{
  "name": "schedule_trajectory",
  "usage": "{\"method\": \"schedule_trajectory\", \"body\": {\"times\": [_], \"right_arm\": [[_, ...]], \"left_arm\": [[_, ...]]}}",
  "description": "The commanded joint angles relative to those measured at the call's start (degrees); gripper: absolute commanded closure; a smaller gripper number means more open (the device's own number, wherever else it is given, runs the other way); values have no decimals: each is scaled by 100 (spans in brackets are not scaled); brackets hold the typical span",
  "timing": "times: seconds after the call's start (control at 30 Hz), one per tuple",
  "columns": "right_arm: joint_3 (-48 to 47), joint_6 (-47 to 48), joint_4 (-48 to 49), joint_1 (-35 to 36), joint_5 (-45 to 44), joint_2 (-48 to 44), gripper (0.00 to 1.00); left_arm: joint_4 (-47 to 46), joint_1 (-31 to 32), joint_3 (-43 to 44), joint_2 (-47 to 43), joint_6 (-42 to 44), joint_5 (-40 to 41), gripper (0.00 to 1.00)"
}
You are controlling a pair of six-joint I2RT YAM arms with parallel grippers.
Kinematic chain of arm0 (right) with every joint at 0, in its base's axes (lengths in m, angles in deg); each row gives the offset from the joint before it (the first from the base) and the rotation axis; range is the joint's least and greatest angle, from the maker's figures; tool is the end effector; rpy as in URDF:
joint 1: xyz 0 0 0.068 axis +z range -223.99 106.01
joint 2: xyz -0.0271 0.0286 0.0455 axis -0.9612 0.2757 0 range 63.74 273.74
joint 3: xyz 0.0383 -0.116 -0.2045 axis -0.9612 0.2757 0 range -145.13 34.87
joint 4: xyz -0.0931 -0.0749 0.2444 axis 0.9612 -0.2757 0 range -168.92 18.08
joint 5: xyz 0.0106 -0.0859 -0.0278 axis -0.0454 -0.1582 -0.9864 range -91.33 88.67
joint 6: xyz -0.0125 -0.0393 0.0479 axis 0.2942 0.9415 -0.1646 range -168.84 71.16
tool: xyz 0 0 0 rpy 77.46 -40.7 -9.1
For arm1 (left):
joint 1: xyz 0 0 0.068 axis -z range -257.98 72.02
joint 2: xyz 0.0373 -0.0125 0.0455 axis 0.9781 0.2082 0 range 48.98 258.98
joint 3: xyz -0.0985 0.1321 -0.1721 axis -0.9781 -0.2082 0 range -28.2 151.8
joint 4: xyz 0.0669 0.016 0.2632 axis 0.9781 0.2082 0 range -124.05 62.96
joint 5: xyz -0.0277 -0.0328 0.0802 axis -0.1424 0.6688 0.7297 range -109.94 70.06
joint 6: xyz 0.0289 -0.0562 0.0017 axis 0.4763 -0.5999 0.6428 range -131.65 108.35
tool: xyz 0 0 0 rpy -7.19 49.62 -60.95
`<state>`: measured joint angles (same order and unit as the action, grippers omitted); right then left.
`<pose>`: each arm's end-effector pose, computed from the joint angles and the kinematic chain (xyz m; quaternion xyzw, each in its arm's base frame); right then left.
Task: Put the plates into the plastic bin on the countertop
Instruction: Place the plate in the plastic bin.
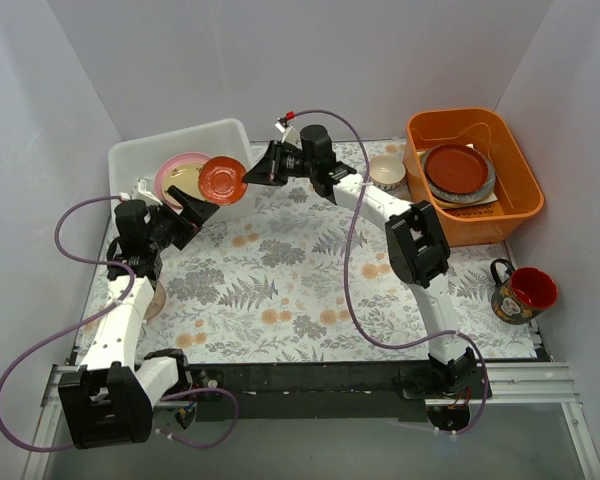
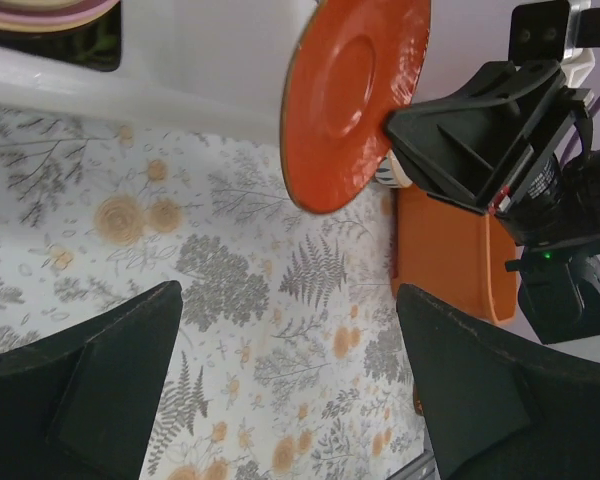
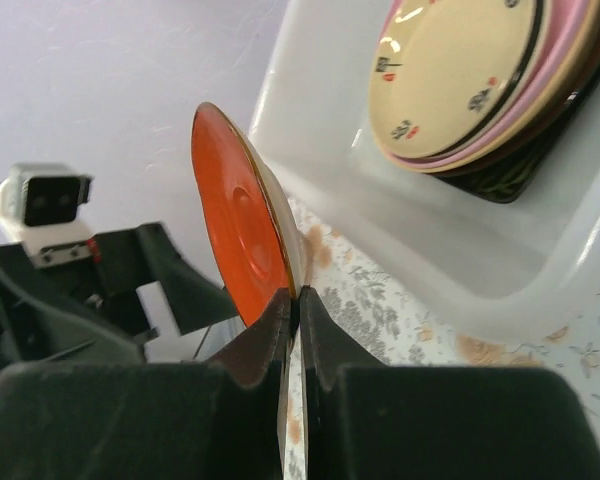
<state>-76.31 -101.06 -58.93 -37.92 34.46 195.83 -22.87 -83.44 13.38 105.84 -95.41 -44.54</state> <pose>0.4245 0.3446 0.2317 -0.0989 0.7390 0.6015 0.2869 0.2649 0.0049 0.2423 -0.5034 0.6701 -0.4653 0.2846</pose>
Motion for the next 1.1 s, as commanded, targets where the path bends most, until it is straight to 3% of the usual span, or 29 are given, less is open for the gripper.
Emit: {"method": "schedule_trajectory", "body": {"times": [0.0,0.47,0.57,0.67,0.7,0.73,0.77,0.97,1.07], "right_arm": [[254,-323,933,-48,604,-913,99],[1423,-446,1214,75,947,-1678,99],[1546,-446,1241,136,991,-1704,99],[1669,-455,1276,181,1000,-1739,99],[1687,-464,1302,181,991,-1757,99],[1696,-464,1311,189,991,-1757,99],[1696,-464,1320,189,991,-1766,99],[1757,-420,1355,189,1000,-1827,97],[1836,-315,1346,181,991,-1871,83]], "left_arm": [[-1389,-17,-45,351,-192,-721,13],[-2102,-26,-1,519,-544,-994,29],[-2155,-17,43,545,-606,-1047,36],[-2208,-17,69,607,-658,-1170,54],[-2277,-26,61,633,-676,-1283,66],[-2287,-26,69,642,-685,-1319,91],[-2287,-17,52,642,-685,-1337,100],[-2235,-17,34,660,-668,-1328,100],[-2085,-17,130,651,-597,-1214,100]]}}
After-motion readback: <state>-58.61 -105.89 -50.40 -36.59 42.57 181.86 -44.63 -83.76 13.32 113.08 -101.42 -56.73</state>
